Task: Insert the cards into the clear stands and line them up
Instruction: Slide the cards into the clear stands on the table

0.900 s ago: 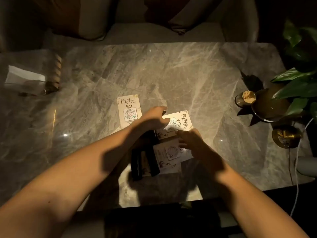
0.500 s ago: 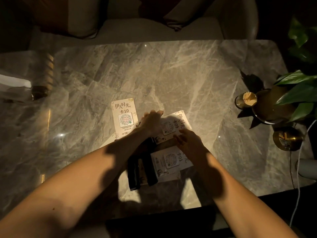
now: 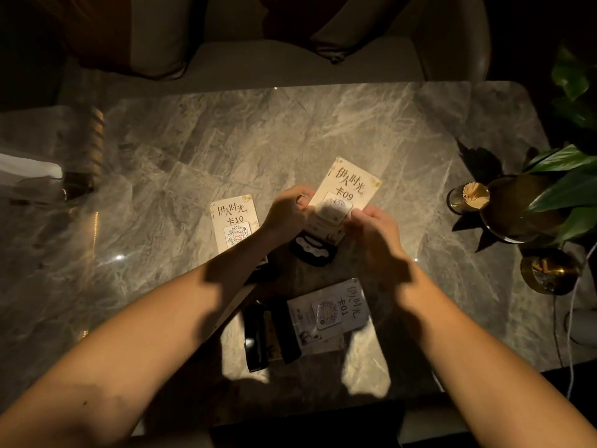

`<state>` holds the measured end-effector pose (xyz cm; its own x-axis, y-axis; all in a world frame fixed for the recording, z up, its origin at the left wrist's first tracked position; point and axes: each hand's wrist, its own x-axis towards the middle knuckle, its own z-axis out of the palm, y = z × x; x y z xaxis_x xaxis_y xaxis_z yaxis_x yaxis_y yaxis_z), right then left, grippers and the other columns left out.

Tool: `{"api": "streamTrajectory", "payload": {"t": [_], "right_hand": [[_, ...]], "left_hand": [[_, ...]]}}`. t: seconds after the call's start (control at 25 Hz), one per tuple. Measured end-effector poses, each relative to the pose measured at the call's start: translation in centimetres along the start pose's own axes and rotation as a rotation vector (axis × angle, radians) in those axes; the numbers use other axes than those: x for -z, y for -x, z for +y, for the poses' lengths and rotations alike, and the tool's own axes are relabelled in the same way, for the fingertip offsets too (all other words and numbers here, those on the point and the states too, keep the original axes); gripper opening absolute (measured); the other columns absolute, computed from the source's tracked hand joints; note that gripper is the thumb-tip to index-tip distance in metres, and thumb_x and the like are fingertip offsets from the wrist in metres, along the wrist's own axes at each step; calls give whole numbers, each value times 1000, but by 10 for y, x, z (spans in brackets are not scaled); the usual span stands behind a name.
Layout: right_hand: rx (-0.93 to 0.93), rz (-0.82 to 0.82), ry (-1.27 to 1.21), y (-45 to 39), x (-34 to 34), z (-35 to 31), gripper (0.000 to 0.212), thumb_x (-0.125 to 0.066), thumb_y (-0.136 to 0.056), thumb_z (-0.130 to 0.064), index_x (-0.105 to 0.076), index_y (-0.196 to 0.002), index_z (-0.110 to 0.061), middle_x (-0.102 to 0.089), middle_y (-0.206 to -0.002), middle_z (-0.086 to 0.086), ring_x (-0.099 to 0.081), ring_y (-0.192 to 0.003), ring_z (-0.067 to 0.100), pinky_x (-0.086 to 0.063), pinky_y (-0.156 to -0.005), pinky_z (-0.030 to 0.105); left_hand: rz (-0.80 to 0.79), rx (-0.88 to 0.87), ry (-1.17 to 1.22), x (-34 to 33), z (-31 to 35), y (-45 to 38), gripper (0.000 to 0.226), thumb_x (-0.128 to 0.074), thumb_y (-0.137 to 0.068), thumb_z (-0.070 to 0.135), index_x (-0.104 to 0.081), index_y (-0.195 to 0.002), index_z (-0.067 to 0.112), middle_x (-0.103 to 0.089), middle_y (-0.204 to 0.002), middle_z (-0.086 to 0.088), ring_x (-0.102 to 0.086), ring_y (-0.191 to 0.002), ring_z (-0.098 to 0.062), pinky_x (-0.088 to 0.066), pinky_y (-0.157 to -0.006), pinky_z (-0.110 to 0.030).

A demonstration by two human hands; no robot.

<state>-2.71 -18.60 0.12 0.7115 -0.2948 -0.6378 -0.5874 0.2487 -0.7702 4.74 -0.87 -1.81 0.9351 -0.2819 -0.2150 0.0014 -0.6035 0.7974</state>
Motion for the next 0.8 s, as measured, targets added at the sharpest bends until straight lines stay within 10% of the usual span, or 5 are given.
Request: {"api": "streamTrajectory", "payload": {"t": [0.24,0.52,0.68,0.8], "right_hand": [[186,-31,49,3,-12,-48,8,-57,-97,2,-61,-104,3,-67,-92,14,-68,-73,10,-56,-66,20],[172,-112,141,20,-8,-46,16,-59,-92,9,-63,-106,5,-63,-94,14,-63,-74,15,-53,-67,23],[174,-88,199,27,3,-36,42,-62,-91,7,-56,-132,1,-61,-119,12,-62,-100,18,-54,-80,29],[47,-39,114,43,17,-1,24,-60,-91,7,-58,-110,-6,-52,-86,17,-53,-63,18,-47,-50,23]], "left_hand": [[-26,126,284,11,14,-4,5,-60,-90,3,-60,-94,0,-56,-74,-7,-49,-66,-19,-45,-64,-33],[26,213,321,14,9,16,5,-66,-82,22,-64,-86,24,-62,-59,19,-56,-55,3,-48,-54,-16],[-31,406,337,8,3,38,23,-68,-80,16,-61,-101,11,-65,-83,-9,-61,-78,-22,-56,-80,-48],[-286,337,8,-9,0,63,31,-73,-86,22,-68,-112,5,-70,-109,-10,-66,-99,-23,-50,-86,-33]]}}
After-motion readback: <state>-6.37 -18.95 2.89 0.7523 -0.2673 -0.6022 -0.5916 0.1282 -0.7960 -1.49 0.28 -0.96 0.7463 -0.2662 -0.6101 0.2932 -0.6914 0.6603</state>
